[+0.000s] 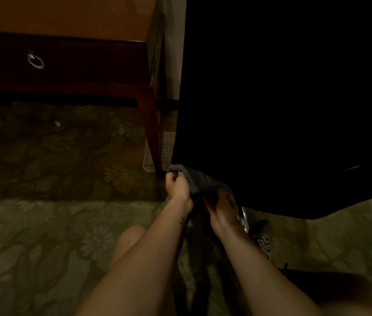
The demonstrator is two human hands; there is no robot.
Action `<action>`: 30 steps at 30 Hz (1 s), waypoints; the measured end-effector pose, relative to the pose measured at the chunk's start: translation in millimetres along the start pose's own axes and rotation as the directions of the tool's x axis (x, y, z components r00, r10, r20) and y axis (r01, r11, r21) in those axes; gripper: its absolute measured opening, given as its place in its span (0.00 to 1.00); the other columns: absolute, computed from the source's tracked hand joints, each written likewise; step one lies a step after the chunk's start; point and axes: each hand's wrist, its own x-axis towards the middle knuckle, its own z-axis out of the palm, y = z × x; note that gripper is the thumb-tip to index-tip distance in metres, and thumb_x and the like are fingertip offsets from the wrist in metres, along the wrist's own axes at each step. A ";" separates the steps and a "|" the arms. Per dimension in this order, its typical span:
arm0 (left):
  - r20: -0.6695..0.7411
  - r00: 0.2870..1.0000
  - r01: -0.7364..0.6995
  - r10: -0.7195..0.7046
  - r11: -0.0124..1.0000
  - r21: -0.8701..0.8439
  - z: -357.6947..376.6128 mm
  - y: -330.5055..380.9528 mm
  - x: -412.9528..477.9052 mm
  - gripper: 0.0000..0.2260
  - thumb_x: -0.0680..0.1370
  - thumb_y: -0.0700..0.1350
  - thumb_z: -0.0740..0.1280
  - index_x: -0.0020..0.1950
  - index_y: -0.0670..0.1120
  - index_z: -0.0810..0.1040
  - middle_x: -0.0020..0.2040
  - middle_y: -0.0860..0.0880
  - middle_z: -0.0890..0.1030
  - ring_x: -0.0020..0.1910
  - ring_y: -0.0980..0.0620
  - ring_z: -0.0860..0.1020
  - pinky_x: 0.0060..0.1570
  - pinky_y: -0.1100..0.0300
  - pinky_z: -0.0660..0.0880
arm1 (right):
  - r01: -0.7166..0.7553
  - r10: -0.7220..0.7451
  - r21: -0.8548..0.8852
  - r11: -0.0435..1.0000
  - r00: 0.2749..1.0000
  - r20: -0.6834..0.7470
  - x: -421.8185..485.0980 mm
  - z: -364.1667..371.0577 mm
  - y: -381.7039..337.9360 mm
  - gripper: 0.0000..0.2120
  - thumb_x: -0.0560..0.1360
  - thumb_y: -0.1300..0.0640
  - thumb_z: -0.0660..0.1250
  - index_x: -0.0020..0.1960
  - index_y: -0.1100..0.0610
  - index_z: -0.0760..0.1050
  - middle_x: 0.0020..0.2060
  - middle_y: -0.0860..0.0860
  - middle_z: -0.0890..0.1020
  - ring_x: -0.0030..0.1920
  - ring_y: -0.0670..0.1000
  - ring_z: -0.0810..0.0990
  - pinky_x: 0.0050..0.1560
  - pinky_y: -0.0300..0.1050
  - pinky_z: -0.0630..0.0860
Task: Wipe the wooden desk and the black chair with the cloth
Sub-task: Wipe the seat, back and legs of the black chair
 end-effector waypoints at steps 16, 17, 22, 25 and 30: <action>0.203 0.966 -0.186 0.163 0.977 0.100 8.3 12.1 -34.7 0.06 0.77 0.51 0.68 0.53 0.56 0.80 0.67 0.41 0.75 0.61 0.42 0.79 0.59 0.44 0.79 | 0.219 -0.205 -0.096 0.971 0.970 0.131 -15.2 -8.4 -44.3 0.08 0.82 0.62 0.61 0.50 0.54 0.78 0.44 0.48 0.83 0.47 0.46 0.81 0.50 0.41 0.78; 0.207 0.965 -0.189 0.161 0.974 0.123 10.2 9.6 -37.4 0.13 0.75 0.55 0.69 0.58 0.55 0.79 0.68 0.42 0.74 0.62 0.43 0.79 0.60 0.43 0.78 | 0.254 -0.242 -0.096 0.962 0.963 0.122 -18.2 -9.8 -51.2 0.09 0.82 0.62 0.61 0.48 0.54 0.78 0.44 0.49 0.83 0.46 0.46 0.81 0.49 0.41 0.78; 0.333 0.909 -0.319 0.249 0.931 0.175 31.8 17.0 -76.4 0.05 0.81 0.50 0.65 0.53 0.55 0.81 0.62 0.45 0.78 0.56 0.48 0.78 0.54 0.53 0.76 | 0.417 -0.404 -0.108 0.902 0.906 0.127 -27.9 -24.7 -90.2 0.10 0.82 0.62 0.62 0.43 0.56 0.77 0.41 0.53 0.82 0.43 0.48 0.81 0.46 0.41 0.78; 0.352 0.890 -0.367 0.290 0.914 0.173 49.3 23.2 -94.6 0.07 0.83 0.45 0.63 0.53 0.56 0.79 0.53 0.48 0.80 0.51 0.47 0.78 0.48 0.53 0.73 | 0.516 -0.493 -0.105 0.850 0.850 0.185 -36.7 -36.3 -113.5 0.11 0.82 0.62 0.62 0.42 0.57 0.78 0.42 0.55 0.82 0.47 0.51 0.81 0.49 0.44 0.78; 0.376 0.870 -0.401 0.320 0.901 0.162 80.4 32.7 -125.4 0.07 0.84 0.43 0.62 0.58 0.46 0.78 0.49 0.45 0.81 0.50 0.46 0.79 0.50 0.53 0.73 | 0.609 -0.596 -0.044 0.792 0.787 0.159 -54.8 -48.3 -157.2 0.12 0.82 0.62 0.63 0.40 0.55 0.77 0.37 0.51 0.80 0.43 0.47 0.79 0.49 0.42 0.75</action>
